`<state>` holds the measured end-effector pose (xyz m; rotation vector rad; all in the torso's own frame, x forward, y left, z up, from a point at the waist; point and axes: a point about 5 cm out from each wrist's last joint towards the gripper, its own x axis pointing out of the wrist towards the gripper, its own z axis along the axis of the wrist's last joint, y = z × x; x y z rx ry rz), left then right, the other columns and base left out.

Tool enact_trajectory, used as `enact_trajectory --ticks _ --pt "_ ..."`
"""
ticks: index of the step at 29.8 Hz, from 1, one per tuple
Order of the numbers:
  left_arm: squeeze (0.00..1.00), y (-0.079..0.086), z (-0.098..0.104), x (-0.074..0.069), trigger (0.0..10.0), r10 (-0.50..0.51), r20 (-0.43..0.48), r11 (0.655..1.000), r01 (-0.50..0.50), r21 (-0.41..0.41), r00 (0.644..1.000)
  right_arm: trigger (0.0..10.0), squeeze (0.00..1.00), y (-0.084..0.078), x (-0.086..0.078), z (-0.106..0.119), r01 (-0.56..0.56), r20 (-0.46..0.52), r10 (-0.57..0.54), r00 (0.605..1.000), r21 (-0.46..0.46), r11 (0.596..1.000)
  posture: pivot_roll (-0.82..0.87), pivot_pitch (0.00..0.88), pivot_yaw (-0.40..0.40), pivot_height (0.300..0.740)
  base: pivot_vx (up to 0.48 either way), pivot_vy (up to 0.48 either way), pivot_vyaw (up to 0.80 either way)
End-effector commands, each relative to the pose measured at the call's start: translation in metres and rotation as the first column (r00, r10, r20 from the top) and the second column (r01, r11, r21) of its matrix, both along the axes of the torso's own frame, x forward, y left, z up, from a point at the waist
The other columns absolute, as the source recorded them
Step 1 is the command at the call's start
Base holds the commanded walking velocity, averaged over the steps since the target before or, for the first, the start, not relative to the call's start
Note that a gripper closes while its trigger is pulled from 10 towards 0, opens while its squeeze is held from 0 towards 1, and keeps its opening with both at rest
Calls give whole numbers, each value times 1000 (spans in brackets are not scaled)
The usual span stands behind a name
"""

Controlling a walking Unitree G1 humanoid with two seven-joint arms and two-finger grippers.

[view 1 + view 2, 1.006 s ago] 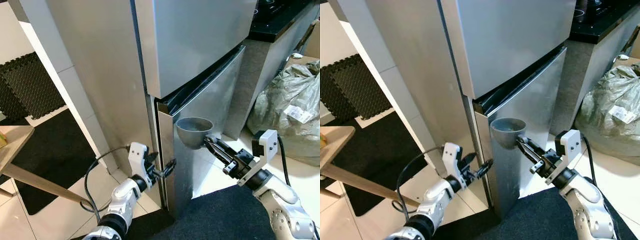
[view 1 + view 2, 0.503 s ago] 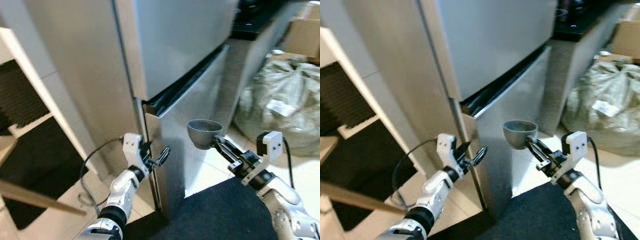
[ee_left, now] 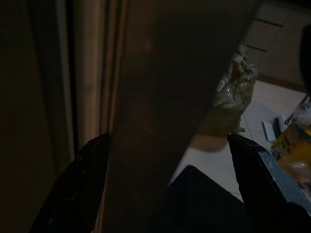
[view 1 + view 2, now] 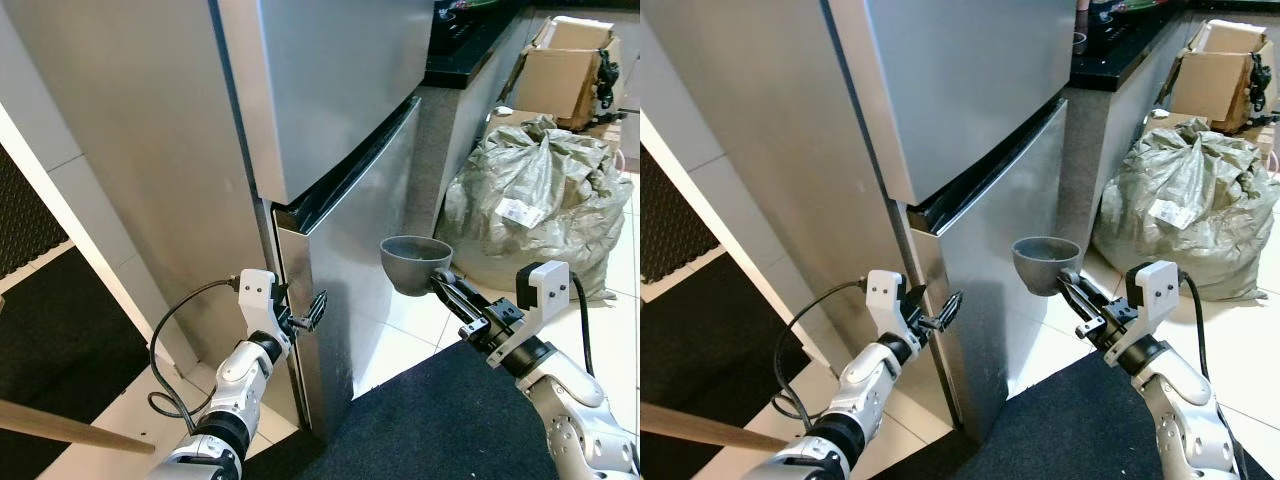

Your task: Restocking fridge

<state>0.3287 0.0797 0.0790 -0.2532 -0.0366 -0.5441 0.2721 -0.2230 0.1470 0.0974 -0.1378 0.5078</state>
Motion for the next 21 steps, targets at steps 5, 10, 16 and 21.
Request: enact_trajectory --ticks 5,10,16,21 --pt "0 2 11 4 10000 -37 77 999 34 40 996 10000 0 2 1 1 -6 18 6 1000 2 1000 -182 55 95 740 0 0 0" --pt "0 3 27 11 10000 -31 139 999 28 24 990 10000 0 3 1 1 -11 19 11 1000 1 1000 -181 54 96 740 0 0 0" --pt "0 -9 36 8 10000 -167 194 985 171 0 967 10000 0 3 1 1 -12 21 12 1000 1 1000 -180 56 97 740 0 0 0" --pt "0 -24 38 -2 10000 -306 222 949 314 0 926 10000 0 2 1 1 -7 23 7 1000 0 1000 -181 57 97 740 0 0 0"
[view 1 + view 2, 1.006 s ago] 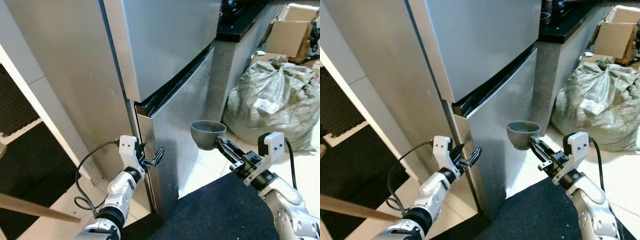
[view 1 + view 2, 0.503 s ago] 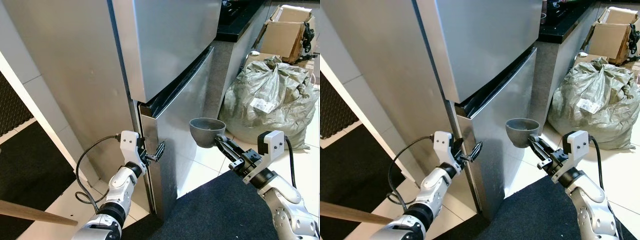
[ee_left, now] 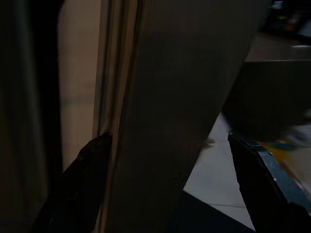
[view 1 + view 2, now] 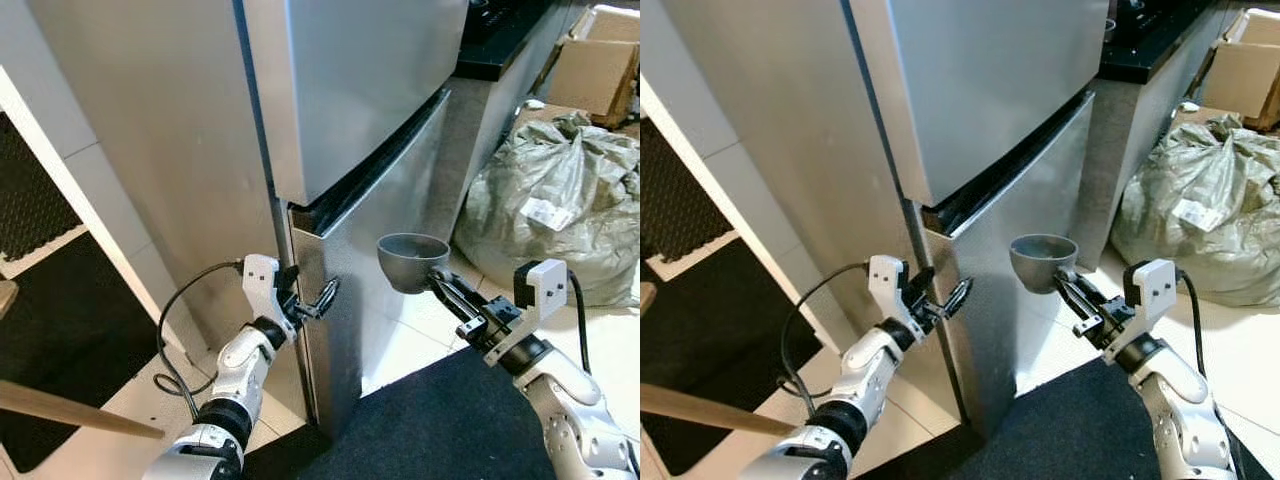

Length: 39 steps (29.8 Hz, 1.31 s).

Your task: Restocking fridge

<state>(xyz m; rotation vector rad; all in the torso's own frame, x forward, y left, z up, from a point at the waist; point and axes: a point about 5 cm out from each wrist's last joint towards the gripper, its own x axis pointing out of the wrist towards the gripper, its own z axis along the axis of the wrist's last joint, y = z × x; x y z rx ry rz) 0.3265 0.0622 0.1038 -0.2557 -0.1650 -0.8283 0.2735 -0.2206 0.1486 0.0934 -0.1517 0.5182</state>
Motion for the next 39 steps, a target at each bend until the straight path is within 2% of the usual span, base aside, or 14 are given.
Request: enact_trajectory --ticks 1,3,8,12,20,21,22,25,27,29,30,34,37,39 --pt "0 -6 13 1 10000 -50 69 999 50 0 996 10000 0 0 0 0 2 8 -2 1000 2 1000 -181 57 97 740 0 0 0" --pt "0 -16 12 -4 10000 -118 70 993 118 1 991 10000 0 -5 0 -1 32 6 -32 999 -3 999 -188 60 101 740 0 0 0" --pt "0 -23 11 -7 10000 -164 63 986 165 -3 984 10000 0 -11 0 -1 66 7 -66 998 0 998 -193 60 102 740 0 0 0" --pt "0 -35 10 -16 10000 -250 62 967 252 -21 966 10000 0 -16 -1 -2 92 5 -92 996 -6 996 -201 53 98 740 0 0 0" --pt "0 -50 10 -25 10000 -325 66 944 328 -43 943 10000 0 -15 -1 -3 85 1 -85 996 -12 996 -204 49 86 740 0 0 0" --pt "0 -60 10 -31 10000 -367 64 927 371 -62 928 10000 0 -16 0 -1 85 4 -85 996 -17 996 -208 47 83 740 0 0 0" --pt "0 -60 10 -31 10000 -367 64 927 371 -62 928 10000 0 -16 0 -1 85 4 -85 996 -17 996 -208 47 83 740 0 0 0" --pt "0 -75 9 -42 10000 -444 61 891 448 -78 894 10000 0 -19 0 2 98 12 -97 995 -26 995 -215 47 82 740 0 0 0" --pt "0 -78 9 -44 10000 -460 60 882 464 -82 886 10000 0 -20 0 2 102 13 -101 995 -28 994 -215 47 82 740 0 0 0" --pt "0 -90 9 -56 10000 -534 58 839 537 -92 844 10000 0 -25 -2 2 127 15 -126 992 -29 992 -219 46 84 740 0 0 0" --pt "0 -90 9 -56 10000 -534 58 839 537 -92 844 10000 0 -25 -2 2 127 15 -126 992 -29 992 -219 46 84 740 0 0 0" --pt "0 -95 8 -64 10000 -609 48 786 611 -97 791 10000 0 -29 -2 1 158 16 -158 987 -27 987 -223 46 90 740 0 0 0" --pt "0 -87 7 -59 10000 -584 28 806 583 -101 812 10000 0 -30 -2 0 172 13 -172 985 -28 985 -221 46 90 740 0 0 0" --pt "0 -81 5 -56 10000 -582 12 808 580 -106 813 10000 0 -30 -3 -3 177 5 -177 984 -30 984 -215 45 86 740 0 0 0"
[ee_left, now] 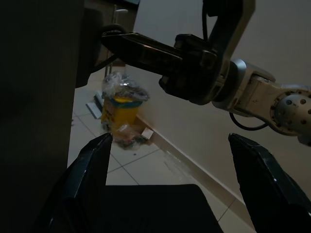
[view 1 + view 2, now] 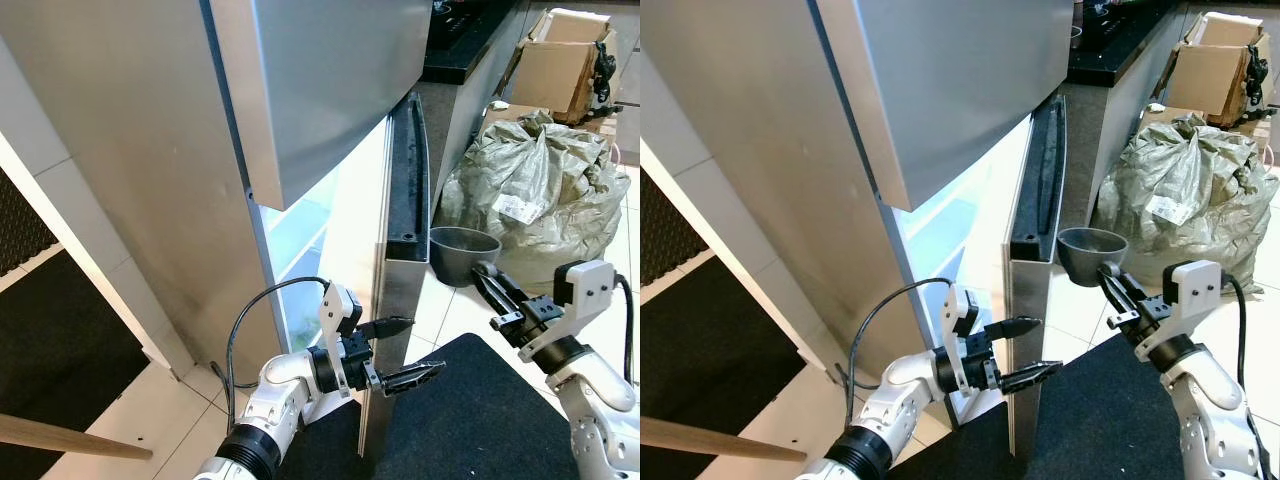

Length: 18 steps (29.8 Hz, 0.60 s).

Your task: Restocking fridge

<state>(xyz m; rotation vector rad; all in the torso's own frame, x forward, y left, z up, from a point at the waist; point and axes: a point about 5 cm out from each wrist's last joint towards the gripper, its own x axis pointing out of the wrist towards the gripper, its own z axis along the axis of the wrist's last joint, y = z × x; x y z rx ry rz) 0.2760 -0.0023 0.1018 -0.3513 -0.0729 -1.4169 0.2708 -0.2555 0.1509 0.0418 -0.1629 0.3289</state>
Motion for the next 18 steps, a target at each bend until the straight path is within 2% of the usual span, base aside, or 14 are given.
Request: enact_trajectory --ticks 1,5,10,13,14,16,17,18 --pt "0 -10 5 -5 10000 -27 -27 997 25 -66 999 10000 0 5 0 -7 -12 -16 12 1000 3 1000 -215 45 86 740 0 0 0" --pt "0 -1 -2 -4 10000 -7 -49 999 5 -41 999 10000 0 4 0 -8 -5 -19 5 1000 4 1000 -213 43 85 740 0 0 0" --pt "0 18 -19 2 10000 114 -98 993 -111 34 989 10000 0 5 -2 -14 6 -33 -5 999 11 1000 -211 47 83 740 0 0 0" --pt "0 44 -39 11 10000 301 -139 950 -284 128 943 10000 0 13 -4 -24 -18 -62 19 998 14 1000 -206 47 80 740 0 0 0" --pt "0 59 -49 13 10000 399 -163 911 -369 183 903 10000 0 19 -4 -30 -41 -78 42 996 22 999 -198 48 75 740 0 0 0" --pt "0 70 -56 14 10000 450 -183 887 -413 208 874 10000 0 24 -4 -35 -55 -92 57 994 23 998 -190 46 67 740 0 0 0" --pt "0 80 -60 14 10000 493 -199 864 -451 223 847 10000 0 27 -3 -39 -70 -107 72 992 27 997 -173 45 54 740 0 0 0" --pt "0 80 -60 14 10000 493 -199 864 -451 223 847 10000 0 27 -3 -39 -70 -107 72 992 27 997 -173 45 54 740 0 0 0"
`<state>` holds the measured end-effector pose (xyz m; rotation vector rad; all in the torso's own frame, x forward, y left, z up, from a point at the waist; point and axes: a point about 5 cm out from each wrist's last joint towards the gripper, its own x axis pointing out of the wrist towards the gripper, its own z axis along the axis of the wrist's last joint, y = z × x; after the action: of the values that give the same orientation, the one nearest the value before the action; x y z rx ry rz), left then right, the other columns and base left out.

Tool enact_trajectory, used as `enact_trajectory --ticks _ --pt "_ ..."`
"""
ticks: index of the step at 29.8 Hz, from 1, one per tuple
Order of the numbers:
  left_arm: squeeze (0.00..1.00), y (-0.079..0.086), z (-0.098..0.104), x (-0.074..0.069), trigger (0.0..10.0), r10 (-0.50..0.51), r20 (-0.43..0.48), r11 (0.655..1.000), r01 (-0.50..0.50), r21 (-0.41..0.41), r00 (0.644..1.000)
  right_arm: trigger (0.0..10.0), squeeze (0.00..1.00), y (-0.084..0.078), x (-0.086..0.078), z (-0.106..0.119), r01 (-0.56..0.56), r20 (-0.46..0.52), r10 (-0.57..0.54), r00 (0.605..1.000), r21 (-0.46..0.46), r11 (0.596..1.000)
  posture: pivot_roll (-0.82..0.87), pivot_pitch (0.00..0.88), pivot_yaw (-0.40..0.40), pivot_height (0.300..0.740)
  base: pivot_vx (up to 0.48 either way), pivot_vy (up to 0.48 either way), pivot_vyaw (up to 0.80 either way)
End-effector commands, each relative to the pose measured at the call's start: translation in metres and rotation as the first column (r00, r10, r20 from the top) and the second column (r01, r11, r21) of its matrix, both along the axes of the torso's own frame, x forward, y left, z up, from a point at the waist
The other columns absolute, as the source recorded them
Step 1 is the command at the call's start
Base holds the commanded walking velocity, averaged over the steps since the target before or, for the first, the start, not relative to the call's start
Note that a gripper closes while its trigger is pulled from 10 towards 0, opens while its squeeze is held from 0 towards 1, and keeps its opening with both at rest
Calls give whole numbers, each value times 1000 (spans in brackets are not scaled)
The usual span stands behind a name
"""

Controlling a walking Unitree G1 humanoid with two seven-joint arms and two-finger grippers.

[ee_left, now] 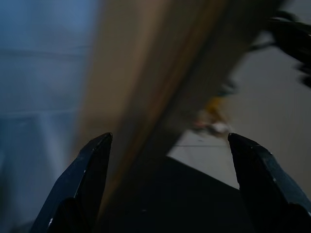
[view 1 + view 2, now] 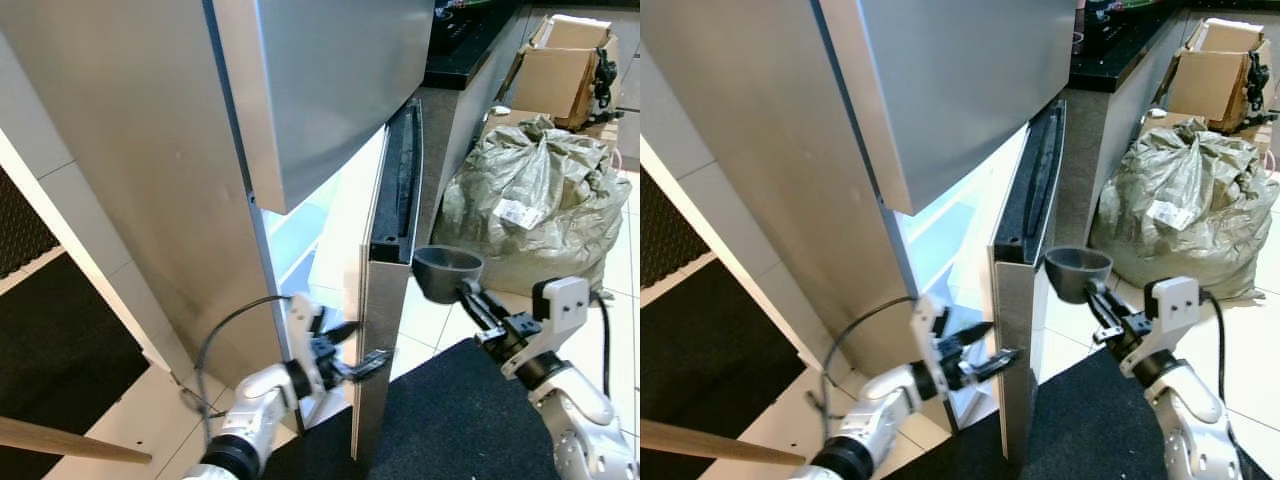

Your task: Restocking fridge

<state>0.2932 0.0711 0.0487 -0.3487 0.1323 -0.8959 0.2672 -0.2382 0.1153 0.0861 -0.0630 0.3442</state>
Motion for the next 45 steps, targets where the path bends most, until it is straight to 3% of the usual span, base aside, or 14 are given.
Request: enact_trajectory --ticks 1,5,6,10,16,18,23,35,38,45 --pt "0 12 -10 -3 10000 58 -37 998 -57 25 998 10000 0 13 1 -6 -62 -10 62 998 5 998 -167 43 48 740 0 0 0" --pt "0 23 -15 -3 10000 118 -53 992 -115 42 992 10000 0 19 3 -9 -88 -21 88 996 12 996 -155 39 36 740 0 0 0" --pt "0 36 -21 -4 10000 197 -73 979 -192 70 978 10000 0 29 7 -10 -130 -27 130 991 21 991 -141 34 23 740 0 0 0" --pt "0 46 -28 -6 10000 267 -93 962 -259 91 959 10000 0 39 10 -12 -166 -30 166 986 29 986 -120 28 6 740 0 0 0" --pt "0 79 -44 -16 10000 443 -148 895 -426 129 884 10000 0 46 16 -16 -192 -40 193 980 33 981 -93 27 -9 740 0 0 0" --pt "0 82 -44 -17 10000 454 -152 890 -438 129 878 10000 0 46 17 -16 -193 -40 194 980 34 981 -93 27 -9 740 0 0 0" --pt "0 85 -46 -19 10000 461 -158 887 -446 122 873 10000 0 46 19 -16 -196 -37 197 980 33 980 -88 29 -10 740 0 0 0" --pt "0 61 -38 -12 10000 371 -132 929 -364 70 919 10000 0 34 18 -15 -138 -23 139 990 30 990 -110 32 7 740 0 0 0" --pt "0 63 -37 -11 10000 365 -127 931 -359 72 922 10000 0 13 16 -22 -16 -39 17 999 18 1000 -113 37 16 740 0 0 0" --pt "0 67 -37 -12 10000 365 -125 931 -358 77 923 10000 0 -10 10 -28 102 -51 -101 994 15 995 -114 41 25 740 0 0 0"
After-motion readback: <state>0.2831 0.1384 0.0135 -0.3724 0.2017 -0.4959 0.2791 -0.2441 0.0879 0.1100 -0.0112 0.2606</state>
